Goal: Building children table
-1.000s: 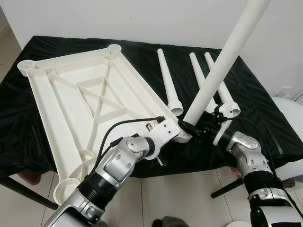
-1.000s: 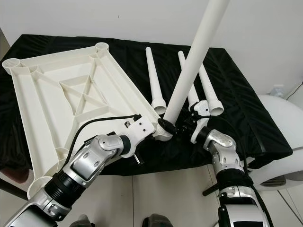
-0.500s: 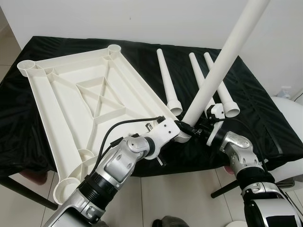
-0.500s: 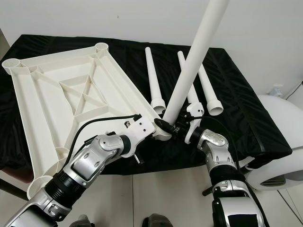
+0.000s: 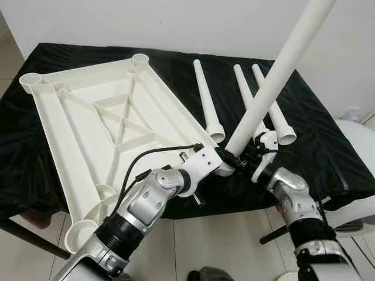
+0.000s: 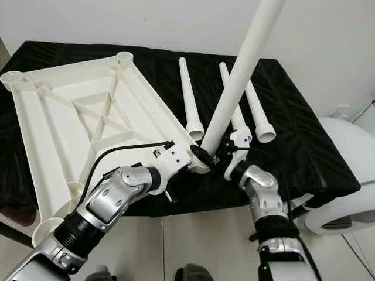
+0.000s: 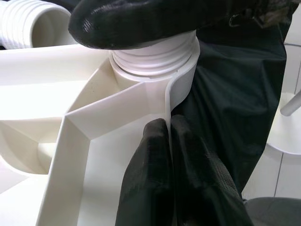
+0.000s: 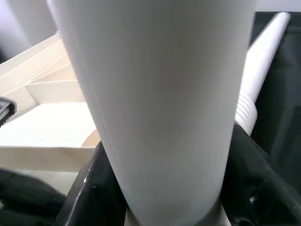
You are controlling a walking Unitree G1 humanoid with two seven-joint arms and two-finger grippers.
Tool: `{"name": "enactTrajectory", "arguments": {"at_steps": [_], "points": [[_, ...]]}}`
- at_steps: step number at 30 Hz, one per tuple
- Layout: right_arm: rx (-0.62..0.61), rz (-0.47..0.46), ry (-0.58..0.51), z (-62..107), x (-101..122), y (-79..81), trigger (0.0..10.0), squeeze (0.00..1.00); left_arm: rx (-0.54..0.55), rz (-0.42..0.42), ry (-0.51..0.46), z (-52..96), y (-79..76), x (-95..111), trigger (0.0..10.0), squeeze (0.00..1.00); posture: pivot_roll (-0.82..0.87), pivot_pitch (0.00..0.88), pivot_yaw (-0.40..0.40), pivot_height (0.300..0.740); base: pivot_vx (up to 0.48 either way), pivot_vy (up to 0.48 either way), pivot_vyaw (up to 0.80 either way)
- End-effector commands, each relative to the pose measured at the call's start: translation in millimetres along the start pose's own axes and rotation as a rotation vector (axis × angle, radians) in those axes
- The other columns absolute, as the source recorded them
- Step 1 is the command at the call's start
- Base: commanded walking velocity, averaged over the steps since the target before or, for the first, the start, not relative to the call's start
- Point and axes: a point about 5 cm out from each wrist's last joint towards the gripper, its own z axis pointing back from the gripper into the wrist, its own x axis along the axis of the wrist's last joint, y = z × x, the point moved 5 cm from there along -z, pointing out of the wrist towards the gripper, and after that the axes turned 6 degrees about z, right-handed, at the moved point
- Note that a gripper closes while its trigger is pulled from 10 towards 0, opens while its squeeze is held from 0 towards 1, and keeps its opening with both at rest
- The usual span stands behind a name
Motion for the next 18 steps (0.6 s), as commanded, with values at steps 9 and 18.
{"name": "enactTrajectory", "arguments": {"at_steps": [9,18], "points": [[-0.307,-0.025,-0.081,-12.4,20.9,6.4,10.0,0.0,-0.007,0.03,0.059,0.3,-6.3,-18.5,10.0,0.0,-0.02,0.049,-0.079,0.74,0.0,0.0,0.0],[-0.61,0.001,0.015,-7.7,20.9,8.1,10.0,0.0,-0.002,0.035,0.064,2.4,-6.8,-20.3,10.0,0.0,-0.01,0.05,-0.087,0.74,0.0,0.0,0.0]]}}
